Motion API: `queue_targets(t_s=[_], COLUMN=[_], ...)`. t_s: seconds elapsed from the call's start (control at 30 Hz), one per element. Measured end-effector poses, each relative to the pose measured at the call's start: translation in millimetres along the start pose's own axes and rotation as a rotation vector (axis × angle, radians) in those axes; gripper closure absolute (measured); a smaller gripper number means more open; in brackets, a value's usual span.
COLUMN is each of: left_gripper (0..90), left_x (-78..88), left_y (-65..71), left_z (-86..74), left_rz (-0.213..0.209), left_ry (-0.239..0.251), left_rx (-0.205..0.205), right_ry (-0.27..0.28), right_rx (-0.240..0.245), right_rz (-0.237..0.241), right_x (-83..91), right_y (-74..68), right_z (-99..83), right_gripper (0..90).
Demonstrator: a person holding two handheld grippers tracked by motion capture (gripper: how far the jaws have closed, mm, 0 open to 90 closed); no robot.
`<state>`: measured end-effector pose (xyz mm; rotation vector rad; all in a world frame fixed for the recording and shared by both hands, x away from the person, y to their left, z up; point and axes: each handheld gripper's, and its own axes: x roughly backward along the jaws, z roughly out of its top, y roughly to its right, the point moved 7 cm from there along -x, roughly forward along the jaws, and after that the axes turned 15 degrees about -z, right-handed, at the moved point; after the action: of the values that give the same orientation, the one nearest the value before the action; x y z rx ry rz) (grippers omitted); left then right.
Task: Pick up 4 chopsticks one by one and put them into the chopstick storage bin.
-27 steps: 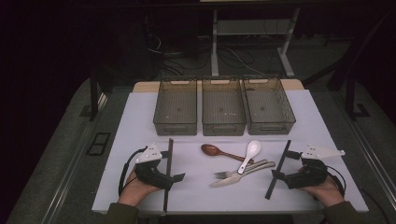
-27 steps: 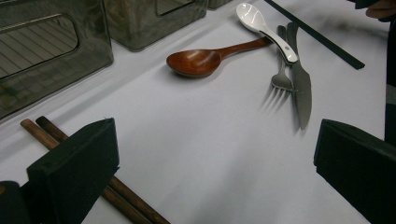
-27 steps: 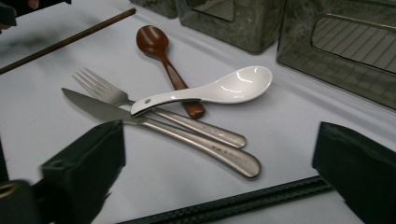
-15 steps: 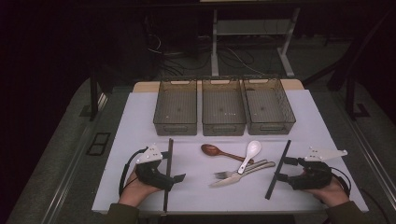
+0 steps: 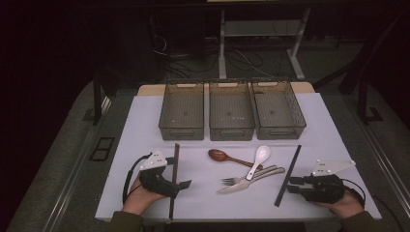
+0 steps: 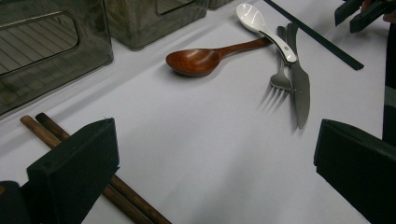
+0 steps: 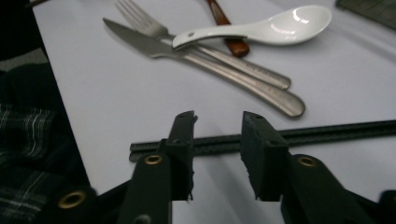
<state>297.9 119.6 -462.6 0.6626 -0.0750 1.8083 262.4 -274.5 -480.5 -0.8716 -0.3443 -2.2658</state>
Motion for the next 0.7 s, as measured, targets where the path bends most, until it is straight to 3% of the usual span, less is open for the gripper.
queue_targets(t_s=[0.27,0.7], left_gripper=[0.0,0.0], left_x=[-0.3,0.2], left_y=[0.7,0.5], left_z=[-0.6,-1.9], left_rz=[0.0,-0.001], left_ry=[0.0,-0.007], left_rx=[0.001,-0.001], right_ry=[-0.052,-0.085], right_rx=[0.06,0.113], right_rz=[0.064,0.112], right_x=[-2.6,-10.8], right_y=[-11.8,-25.9], right_z=[-8.5,-11.2], right_gripper=[88.3,89.4])
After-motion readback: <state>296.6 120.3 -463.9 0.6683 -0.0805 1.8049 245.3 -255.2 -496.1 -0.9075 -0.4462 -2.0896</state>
